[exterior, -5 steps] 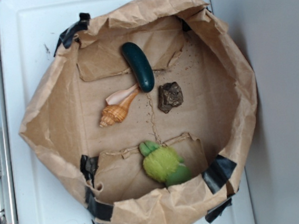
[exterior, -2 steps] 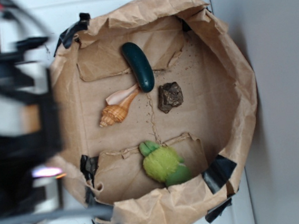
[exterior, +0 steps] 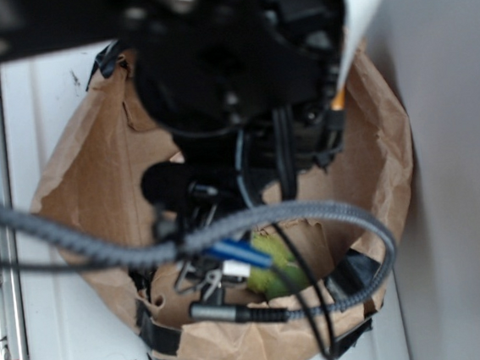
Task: Grab the plastic pickle.
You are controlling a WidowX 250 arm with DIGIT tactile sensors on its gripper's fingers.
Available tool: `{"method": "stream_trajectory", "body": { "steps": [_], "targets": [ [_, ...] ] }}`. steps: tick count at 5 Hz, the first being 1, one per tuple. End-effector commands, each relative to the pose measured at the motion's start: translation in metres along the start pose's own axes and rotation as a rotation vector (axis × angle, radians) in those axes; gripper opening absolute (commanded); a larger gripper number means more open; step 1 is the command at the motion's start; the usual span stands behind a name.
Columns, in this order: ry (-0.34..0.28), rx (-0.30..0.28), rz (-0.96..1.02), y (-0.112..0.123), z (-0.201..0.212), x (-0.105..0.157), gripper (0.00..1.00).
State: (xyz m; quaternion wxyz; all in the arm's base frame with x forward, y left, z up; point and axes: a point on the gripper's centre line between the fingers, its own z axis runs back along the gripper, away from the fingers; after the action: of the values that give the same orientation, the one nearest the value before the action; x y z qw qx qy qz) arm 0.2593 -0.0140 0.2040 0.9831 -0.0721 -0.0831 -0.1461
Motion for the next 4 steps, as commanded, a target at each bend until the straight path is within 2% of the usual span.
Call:
{"method": "stream_trajectory", "body": {
  "steps": [1,2,3,4],
  "targets": [
    [-0.057,0.023,-0.002,-0.001,0.015,0.006,1.0],
    [0.052,0.018,-0.166,0.008,-0.038,0.015,1.0],
    [0.116,-0.004,-0.225,0.031,-0.086,0.011,1.0],
    [0.161,0.02,-0.264,0.06,-0.115,-0.012,1.0]
  ]
}}
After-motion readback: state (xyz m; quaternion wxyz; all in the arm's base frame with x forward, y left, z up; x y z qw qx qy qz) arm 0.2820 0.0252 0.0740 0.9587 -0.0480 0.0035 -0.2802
